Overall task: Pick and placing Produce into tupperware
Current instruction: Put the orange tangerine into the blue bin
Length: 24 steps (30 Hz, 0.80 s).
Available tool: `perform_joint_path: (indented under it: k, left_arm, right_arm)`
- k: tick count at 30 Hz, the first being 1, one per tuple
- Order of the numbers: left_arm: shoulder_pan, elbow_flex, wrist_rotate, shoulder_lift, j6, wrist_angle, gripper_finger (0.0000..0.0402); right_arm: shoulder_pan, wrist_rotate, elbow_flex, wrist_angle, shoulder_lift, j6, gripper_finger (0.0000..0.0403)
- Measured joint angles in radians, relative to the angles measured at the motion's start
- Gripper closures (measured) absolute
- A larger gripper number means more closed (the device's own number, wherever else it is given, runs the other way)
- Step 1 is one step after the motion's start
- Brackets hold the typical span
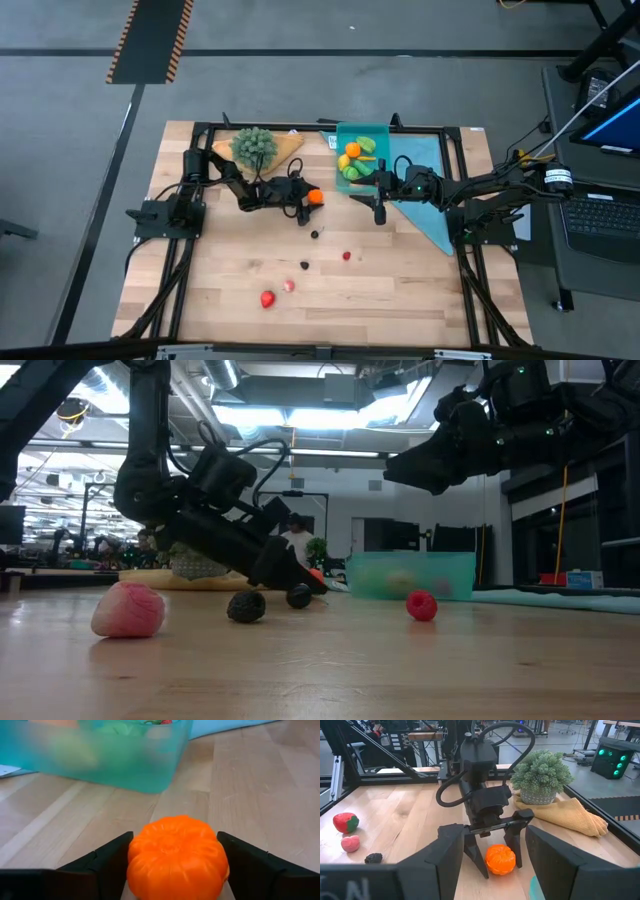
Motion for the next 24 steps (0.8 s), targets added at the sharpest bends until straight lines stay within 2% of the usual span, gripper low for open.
perform_joint_path:
  k: [9, 21, 24]
  left_arm:
    - [0.0, 0.0, 0.0, 0.0, 0.0, 0.0, 0.0165]
    - [0.0, 0.0, 0.0, 0.0, 0.0, 0.004, 0.0171]
    - [0.003, 0.0, 0.026, 0.0, 0.0, 0.028, 0.0171]
  right_arm:
    - [0.0, 0.0, 0.0, 0.0, 0.0, 0.0, 0.0189]
    - [0.0, 0.0, 0.0, -0.001, 0.0, 0.0, 0.0189]
    - [0.0, 0.0, 0.0, -0.001, 0.0, 0.0, 0.0189]
